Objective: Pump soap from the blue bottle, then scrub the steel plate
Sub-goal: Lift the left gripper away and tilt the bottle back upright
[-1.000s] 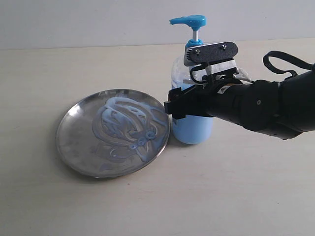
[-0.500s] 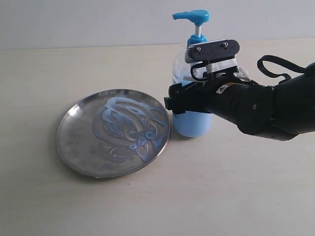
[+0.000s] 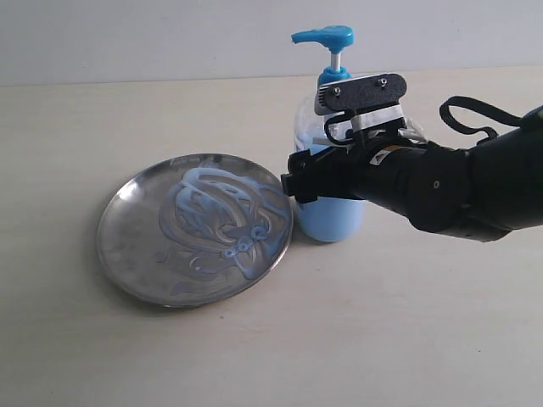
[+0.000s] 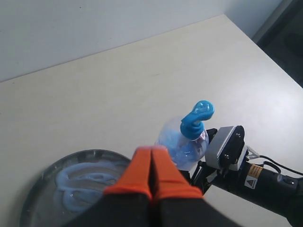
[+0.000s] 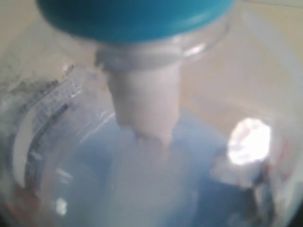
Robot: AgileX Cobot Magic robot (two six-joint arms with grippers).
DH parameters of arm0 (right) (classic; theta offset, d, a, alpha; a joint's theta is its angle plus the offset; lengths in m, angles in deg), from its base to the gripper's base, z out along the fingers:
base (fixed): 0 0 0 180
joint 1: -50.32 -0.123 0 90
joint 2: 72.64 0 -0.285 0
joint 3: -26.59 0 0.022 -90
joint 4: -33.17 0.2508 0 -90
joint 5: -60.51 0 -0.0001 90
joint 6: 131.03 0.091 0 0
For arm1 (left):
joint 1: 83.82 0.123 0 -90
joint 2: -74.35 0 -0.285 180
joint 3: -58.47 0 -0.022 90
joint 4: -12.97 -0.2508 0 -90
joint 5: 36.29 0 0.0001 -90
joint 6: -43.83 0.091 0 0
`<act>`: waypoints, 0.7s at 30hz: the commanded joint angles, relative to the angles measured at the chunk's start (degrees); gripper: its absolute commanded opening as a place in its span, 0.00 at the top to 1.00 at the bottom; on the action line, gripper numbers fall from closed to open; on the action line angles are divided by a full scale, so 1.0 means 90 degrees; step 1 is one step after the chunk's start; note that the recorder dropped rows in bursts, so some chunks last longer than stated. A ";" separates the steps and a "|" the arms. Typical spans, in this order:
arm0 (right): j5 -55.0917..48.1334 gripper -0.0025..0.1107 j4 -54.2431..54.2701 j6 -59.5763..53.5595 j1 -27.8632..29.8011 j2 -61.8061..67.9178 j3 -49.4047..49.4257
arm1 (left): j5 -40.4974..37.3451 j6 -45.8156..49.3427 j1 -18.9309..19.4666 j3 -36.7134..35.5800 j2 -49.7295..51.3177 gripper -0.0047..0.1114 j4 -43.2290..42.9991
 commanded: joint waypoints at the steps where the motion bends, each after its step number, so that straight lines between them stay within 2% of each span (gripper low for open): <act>1: -0.0082 0.15 -0.0129 -0.0006 -0.0007 -0.0178 -0.0073 | -0.0011 0.0006 0.0011 0.0034 -0.0045 0.96 -0.0015; 8: -0.0258 0.07 -0.0054 -0.0006 -0.0007 -0.0234 -0.0073 | -0.0011 0.0006 0.0011 0.0034 -0.0045 0.96 -0.0015; 21: -0.0954 0.07 -0.0017 -0.0025 -0.0007 -0.0662 -0.0073 | -0.0129 0.0080 0.0011 0.0034 -0.0045 0.96 -0.0168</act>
